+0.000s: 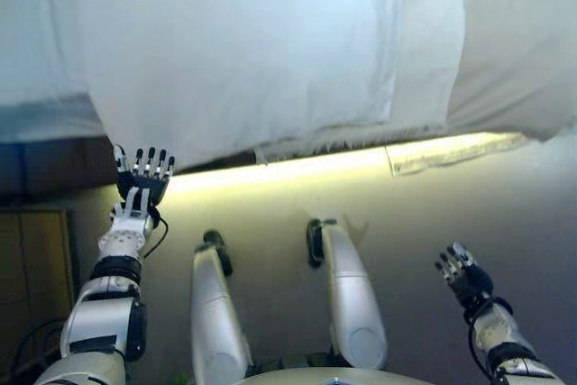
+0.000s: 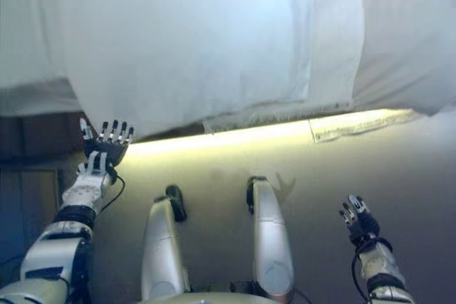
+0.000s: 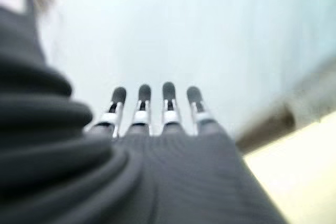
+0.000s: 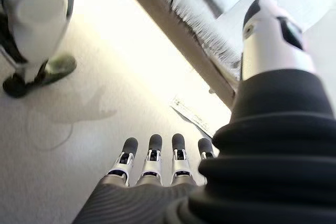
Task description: Make the bed neatly
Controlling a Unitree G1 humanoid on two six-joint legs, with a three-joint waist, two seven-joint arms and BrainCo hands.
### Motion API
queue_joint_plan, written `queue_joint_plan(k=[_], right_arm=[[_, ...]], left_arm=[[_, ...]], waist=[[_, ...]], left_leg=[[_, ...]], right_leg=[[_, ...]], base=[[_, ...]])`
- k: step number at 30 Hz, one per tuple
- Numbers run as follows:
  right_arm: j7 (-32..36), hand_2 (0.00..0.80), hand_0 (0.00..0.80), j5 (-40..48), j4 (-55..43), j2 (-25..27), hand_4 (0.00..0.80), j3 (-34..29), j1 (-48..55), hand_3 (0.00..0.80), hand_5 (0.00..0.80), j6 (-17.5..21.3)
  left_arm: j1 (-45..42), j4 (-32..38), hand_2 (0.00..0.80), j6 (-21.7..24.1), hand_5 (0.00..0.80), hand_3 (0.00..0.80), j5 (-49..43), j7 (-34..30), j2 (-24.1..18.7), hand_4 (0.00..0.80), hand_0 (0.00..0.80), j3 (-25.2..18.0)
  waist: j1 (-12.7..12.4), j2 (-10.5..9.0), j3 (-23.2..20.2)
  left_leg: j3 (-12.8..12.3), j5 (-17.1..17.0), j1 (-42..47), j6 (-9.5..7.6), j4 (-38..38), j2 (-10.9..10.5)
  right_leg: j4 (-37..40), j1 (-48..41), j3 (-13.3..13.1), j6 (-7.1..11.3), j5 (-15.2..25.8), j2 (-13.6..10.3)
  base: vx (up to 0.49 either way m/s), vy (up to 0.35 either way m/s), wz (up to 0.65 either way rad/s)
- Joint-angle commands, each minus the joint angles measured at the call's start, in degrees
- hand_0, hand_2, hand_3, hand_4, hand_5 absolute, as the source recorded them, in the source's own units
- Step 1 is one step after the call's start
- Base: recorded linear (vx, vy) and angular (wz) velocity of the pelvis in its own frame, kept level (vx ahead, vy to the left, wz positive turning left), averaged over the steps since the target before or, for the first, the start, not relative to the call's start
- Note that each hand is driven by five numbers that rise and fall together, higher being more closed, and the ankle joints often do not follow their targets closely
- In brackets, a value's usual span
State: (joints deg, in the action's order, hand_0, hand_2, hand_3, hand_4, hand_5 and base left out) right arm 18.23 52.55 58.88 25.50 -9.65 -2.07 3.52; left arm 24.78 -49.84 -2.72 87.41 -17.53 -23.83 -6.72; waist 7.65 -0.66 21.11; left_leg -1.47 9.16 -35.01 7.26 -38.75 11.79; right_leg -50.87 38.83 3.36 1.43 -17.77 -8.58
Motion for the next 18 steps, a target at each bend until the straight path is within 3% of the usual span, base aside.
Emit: queue_joint_plan(k=[1,2,7,12,14,18], right_arm=[[0.1,0.000,0.000,-2.5,1.3,-0.6,0.000,-2.0,1.4,0.000,0.000,2.3],[0.1,0.000,0.000,-3.1,0.9,-0.7,0.000,-2.0,1.5,0.000,0.000,2.0],[-0.9,0.000,0.000,-4.6,-2.7,-1.9,0.000,-0.8,2.9,0.000,0.000,0.1],[-2.1,0.000,0.000,-4.6,-6.7,-4.9,0.000,1.0,4.9,0.000,0.000,-0.9],[-3.5,0.000,0.000,-4.7,-6.9,-6.1,0.000,1.6,5.2,0.000,0.000,-1.1],[-4.8,0.000,0.000,-3.1,-2.9,-8.4,0.000,2.6,4.1,0.000,0.000,-0.3]], left_arm=[[-3.3,1.5,0.000,3.7,0.000,0.000,-4.7,-3.6,-0.4,0.000,0.000,2.4],[-4.0,1.8,0.000,4.5,0.000,0.000,-5.3,-4.2,0.0,0.000,0.000,2.5],[-9.3,4.8,0.000,9.0,0.000,0.000,-11.2,-6.1,2.0,0.000,0.000,3.5],[-13.6,4.4,0.000,13.1,0.000,0.000,-24.2,-2.3,2.8,0.000,0.000,6.1],[-15.0,2.0,0.000,14.3,0.000,0.000,-34.8,-0.1,3.3,0.000,0.000,7.8],[-16.4,-5.6,0.000,13.0,0.000,0.000,-41.5,3.5,6.7,0.000,0.000,10.9]], waist=[[-0.6,-0.93,-4.4],[-0.7,-0.78,-4.7],[-1.5,0.11,-7.1],[-2.3,0.87,-11.3],[-2.8,1.27,-13.7],[-4.1,1.41,-16.3]], left_leg=[[-4.3,3.2,3.0,-3.01,-2.1,-1.9],[-4.9,1.4,3.6,-3.31,-0.6,-1.6],[-6.8,-0.9,11.9,-3.26,7.1,-1.9],[-7.8,-5.2,23.1,-3.32,19.7,-3.5],[-8.2,-7.6,27.4,-3.31,26.2,-4.4],[-9.0,-11.1,33.5,-3.05,36.3,-5.2]], right_leg=[[8.5,-6.3,-0.3,0.03,5.2,-3.1],[9.6,-6.7,0.2,-0.31,6.6,-3.4],[15.7,-13.9,1.8,0.48,8.2,-4.5],[28.3,-25.4,4.6,1.50,11.5,-4.0],[35.2,-30.5,5.8,2.04,13.7,-3.2],[45.8,-37.2,8.0,3.11,18.3,-2.3]], base=[[0.021,-0.029,0.13],[0.022,-0.014,0.09],[0.092,-0.020,-0.01],[0.186,-0.063,-0.04],[0.179,-0.069,0.15],[0.071,-0.080,0.03]])
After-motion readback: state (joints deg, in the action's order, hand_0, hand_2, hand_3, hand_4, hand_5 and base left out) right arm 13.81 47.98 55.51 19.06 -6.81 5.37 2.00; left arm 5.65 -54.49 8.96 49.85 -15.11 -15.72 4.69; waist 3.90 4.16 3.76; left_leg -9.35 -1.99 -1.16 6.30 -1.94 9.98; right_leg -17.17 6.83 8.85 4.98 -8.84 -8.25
